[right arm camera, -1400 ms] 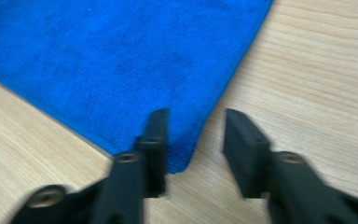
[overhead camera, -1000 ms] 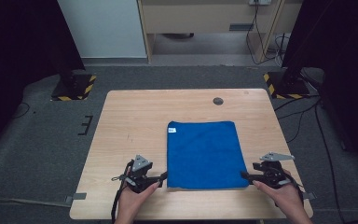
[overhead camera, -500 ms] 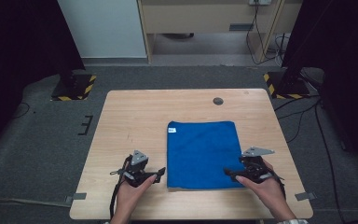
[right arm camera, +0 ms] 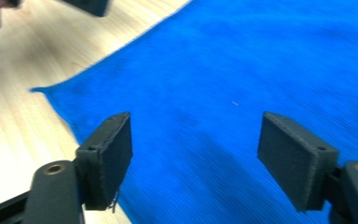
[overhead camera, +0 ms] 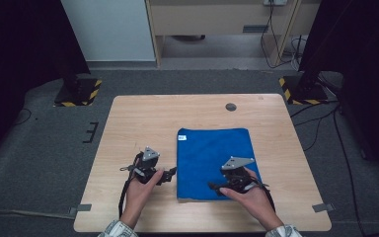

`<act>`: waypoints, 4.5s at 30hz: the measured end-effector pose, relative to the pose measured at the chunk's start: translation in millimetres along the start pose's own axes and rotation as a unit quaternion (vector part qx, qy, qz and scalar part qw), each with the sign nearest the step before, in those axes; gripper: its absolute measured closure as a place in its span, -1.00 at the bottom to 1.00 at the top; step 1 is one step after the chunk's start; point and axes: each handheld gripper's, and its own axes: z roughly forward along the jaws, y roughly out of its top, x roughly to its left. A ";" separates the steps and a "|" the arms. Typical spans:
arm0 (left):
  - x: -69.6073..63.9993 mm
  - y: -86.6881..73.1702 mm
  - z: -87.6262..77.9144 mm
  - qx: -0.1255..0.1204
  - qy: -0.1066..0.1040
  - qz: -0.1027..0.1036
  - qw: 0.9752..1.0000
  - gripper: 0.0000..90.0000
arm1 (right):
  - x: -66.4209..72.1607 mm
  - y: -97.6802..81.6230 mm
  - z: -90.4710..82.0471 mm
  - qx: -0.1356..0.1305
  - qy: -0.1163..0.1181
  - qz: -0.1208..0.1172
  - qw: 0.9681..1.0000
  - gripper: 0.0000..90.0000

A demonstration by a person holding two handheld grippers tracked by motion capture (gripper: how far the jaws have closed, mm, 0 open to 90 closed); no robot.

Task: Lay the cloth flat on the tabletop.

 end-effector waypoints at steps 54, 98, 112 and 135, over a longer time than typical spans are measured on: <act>32.5 69.9 36.6 0.006 -0.019 0.014 1.000 -0.59 | 108.7 10.5 67.0 0.011 0.018 -0.110 0.994 0.96; 67.6 90.9 100.5 0.024 -0.014 0.006 1.000 0.97 | 122.4 5.5 60.4 0.000 0.008 -0.090 0.996 0.95; 61.0 110.4 85.5 0.017 0.010 0.002 1.000 0.97 | 126.3 15.9 57.7 -0.034 0.003 -0.057 0.998 0.97; 78.6 113.9 65.8 0.014 0.021 -0.010 1.000 0.98 | 138.6 30.6 67.4 -0.056 0.017 -0.062 0.996 0.97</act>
